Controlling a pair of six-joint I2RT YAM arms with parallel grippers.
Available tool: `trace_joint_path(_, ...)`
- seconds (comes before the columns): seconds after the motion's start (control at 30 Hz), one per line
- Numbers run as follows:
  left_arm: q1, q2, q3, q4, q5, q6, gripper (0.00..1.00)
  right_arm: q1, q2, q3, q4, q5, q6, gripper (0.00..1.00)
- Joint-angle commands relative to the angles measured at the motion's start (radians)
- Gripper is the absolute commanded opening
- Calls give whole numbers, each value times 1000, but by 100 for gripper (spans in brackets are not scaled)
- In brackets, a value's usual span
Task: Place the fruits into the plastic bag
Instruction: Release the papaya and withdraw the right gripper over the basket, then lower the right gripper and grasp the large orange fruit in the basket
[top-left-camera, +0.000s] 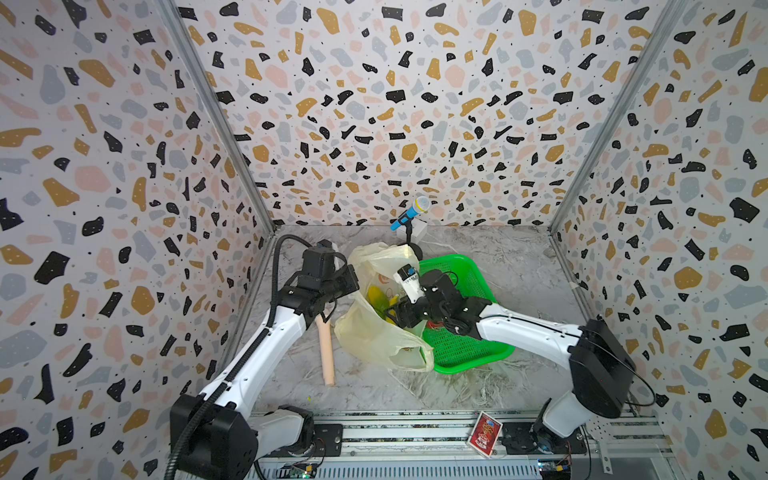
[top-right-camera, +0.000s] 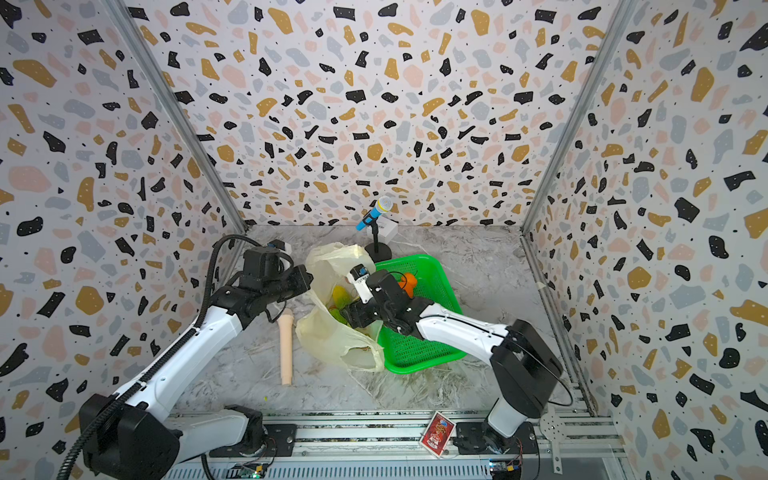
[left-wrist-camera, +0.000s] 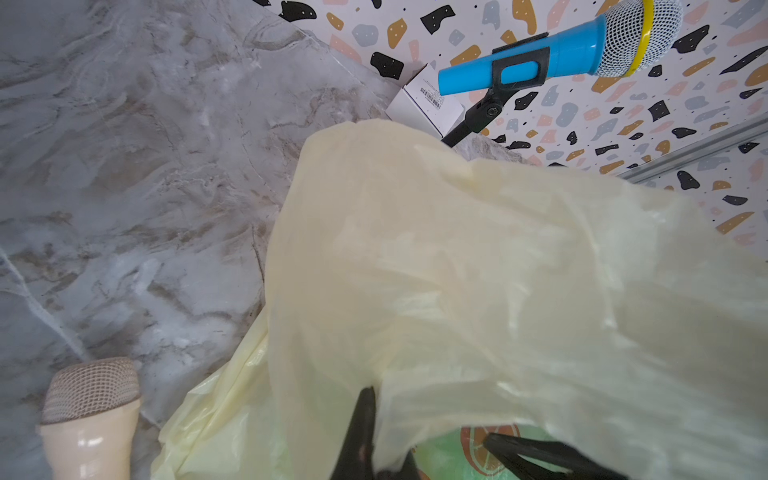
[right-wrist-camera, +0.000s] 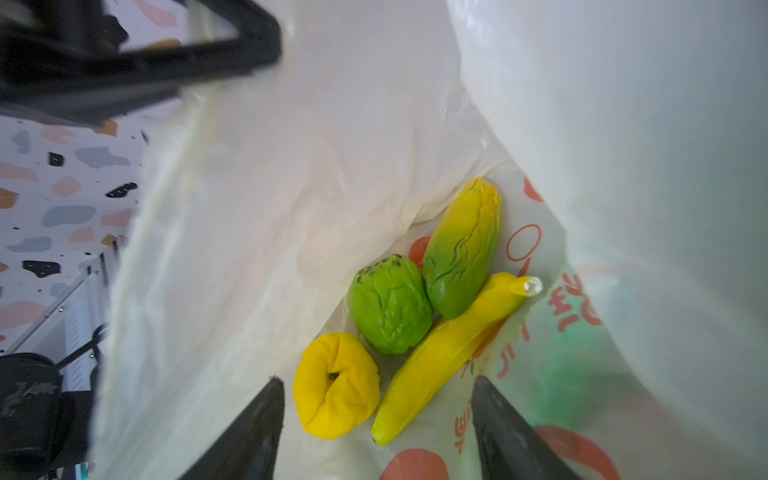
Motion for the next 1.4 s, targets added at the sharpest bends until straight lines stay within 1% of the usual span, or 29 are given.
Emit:
trace_joint_path(0.0,3,0,16,8,-11,3,0,-21,-132,-73,60,23,-4,71)
trace_joint_path(0.13,2,-1,9,14,-11,-3,0,-65,-259,-172,64,76,38,71)
trace_joint_path(0.3,2,-3,4,13,-16,0,0,-157,-408,-307,96,158,118,71)
trace_joint_path(0.37,2,-3,2,14,-16,0,0,-212,-438,-341,105,177,158,71)
trace_joint_path(0.43,2,-3,2,16,-16,-1,0,-276,-426,-344,88,164,183,71)
trace_joint_path(0.53,2,0,-1,21,-14,-4,0,-340,-335,-289,42,152,175,71)
trace_joint_path(0.63,2,2,0,24,-10,-5,0,-373,-192,-171,-32,116,131,71)
trace_joint_path(0.77,2,-3,-3,23,-15,0,0,-381,6,5,-138,90,91,72)
trace_joint_path(0.97,2,-5,-8,26,-18,6,0,-385,246,220,-277,68,88,76)
trace_joint_path(1.1,2,-9,-10,27,-17,12,0,-383,332,290,-361,53,95,78)
trace_joint_path(1.37,2,-9,-13,28,-22,20,0,-384,332,214,-328,43,130,76)
